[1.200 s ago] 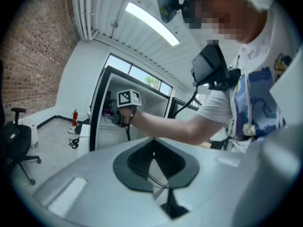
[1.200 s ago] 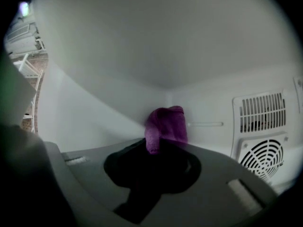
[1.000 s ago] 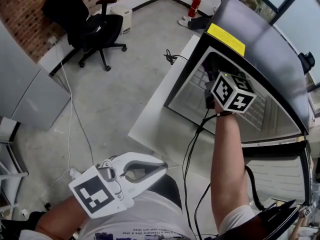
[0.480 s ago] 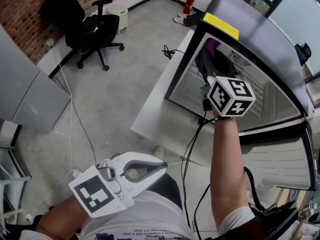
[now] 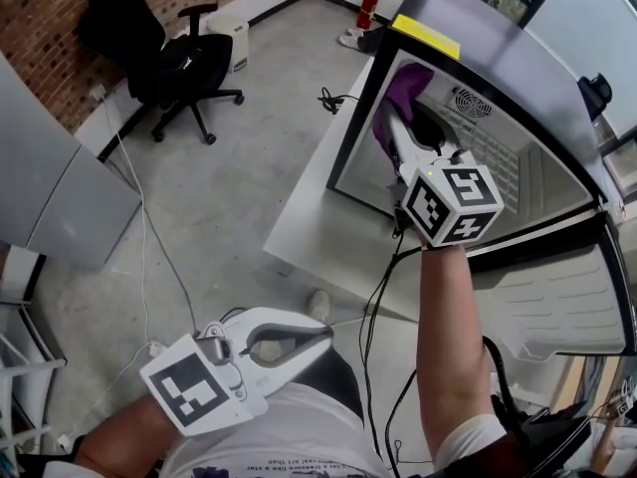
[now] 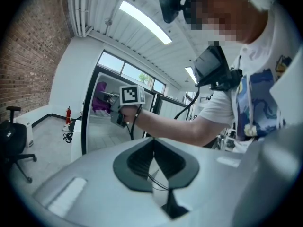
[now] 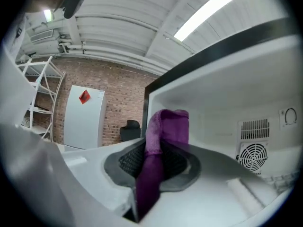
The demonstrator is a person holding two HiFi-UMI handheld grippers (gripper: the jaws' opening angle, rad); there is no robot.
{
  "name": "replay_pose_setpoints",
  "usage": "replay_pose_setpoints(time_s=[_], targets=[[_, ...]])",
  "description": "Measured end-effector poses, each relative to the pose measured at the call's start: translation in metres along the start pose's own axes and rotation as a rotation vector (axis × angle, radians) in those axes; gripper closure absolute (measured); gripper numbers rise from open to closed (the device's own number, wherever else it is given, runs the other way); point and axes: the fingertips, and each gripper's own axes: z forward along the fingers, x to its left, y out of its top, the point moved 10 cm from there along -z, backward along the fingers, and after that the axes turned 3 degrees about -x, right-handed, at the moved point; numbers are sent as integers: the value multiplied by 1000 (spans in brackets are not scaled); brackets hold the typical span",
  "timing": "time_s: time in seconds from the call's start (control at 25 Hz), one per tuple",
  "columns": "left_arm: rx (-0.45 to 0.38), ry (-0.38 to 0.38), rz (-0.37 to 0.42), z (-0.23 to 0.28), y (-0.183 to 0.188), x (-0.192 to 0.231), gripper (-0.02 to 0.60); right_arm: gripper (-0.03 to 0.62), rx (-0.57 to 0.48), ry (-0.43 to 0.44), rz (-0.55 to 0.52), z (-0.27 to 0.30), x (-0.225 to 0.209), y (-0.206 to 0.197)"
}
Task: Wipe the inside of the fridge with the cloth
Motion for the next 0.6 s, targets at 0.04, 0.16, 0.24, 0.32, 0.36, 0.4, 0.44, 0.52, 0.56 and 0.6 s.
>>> replay_pose_setpoints(time_s=[0.04, 0.16, 0.24, 0.32, 0.36, 0.4, 0.44, 0.52, 0.56, 0.6], targets=[[0, -4, 2, -1, -1, -2, 577, 520, 1, 6, -7, -2, 4, 1], [-2, -16, 6, -4, -3, -7, 577, 520, 2, 15, -15, -9, 14, 4], [-7, -21, 6, -6, -6, -10, 577, 520, -3, 11, -7, -13, 18, 5], [-10, -28, 5, -8, -8, -13, 577, 520, -7, 3, 7, -20, 22, 7], [-10, -32, 6, -9, -9, -15, 577, 520, -7, -5, 16, -25, 23, 7], [-11, -37, 8, -10, -10, -16, 577, 520, -6, -16, 24, -31, 24, 6], [-13, -41, 9, -10, -11, -17, 577, 520, -3, -30, 31, -38, 24, 6], [-19, -49, 9, -11, -12, -19, 577, 520, 6, -69, 38, -53, 22, 3], [-22, -53, 10, -11, -12, -20, 577, 520, 11, -92, 40, -61, 20, 2], [-25, -59, 12, -11, -11, -21, 577, 520, 19, -117, 41, -70, 17, 1]])
